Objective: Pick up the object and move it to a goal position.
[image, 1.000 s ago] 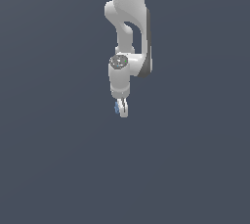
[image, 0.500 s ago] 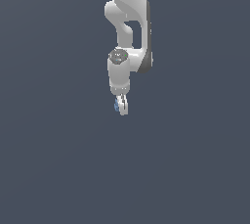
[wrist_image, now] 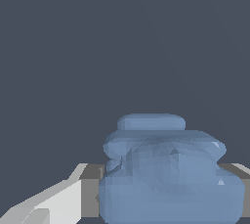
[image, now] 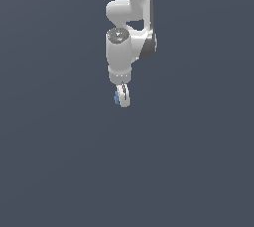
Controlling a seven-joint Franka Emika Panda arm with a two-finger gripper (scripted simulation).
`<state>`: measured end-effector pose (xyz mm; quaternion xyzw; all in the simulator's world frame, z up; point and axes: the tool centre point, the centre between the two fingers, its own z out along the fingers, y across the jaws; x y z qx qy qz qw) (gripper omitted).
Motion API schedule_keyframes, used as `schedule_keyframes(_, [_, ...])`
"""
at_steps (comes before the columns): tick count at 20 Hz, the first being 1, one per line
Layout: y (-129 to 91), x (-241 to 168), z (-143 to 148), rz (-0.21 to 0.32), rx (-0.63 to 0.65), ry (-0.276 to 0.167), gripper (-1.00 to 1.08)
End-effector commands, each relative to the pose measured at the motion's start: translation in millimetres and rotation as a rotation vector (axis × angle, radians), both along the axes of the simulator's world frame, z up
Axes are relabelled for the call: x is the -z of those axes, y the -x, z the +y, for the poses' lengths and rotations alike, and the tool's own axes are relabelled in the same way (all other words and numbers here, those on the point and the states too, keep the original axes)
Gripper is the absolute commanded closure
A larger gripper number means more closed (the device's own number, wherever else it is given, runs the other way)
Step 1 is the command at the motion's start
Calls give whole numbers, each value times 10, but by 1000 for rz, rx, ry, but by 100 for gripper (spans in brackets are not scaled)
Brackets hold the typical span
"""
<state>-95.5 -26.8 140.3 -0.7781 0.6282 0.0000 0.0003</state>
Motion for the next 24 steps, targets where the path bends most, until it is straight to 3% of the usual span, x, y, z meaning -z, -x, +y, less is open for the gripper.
schedule_keyframes(1, [2, -258, -16, 0, 1, 1, 108])
schedule_keyframes(24, [-38, -2607, -118, 0, 1, 3, 108])
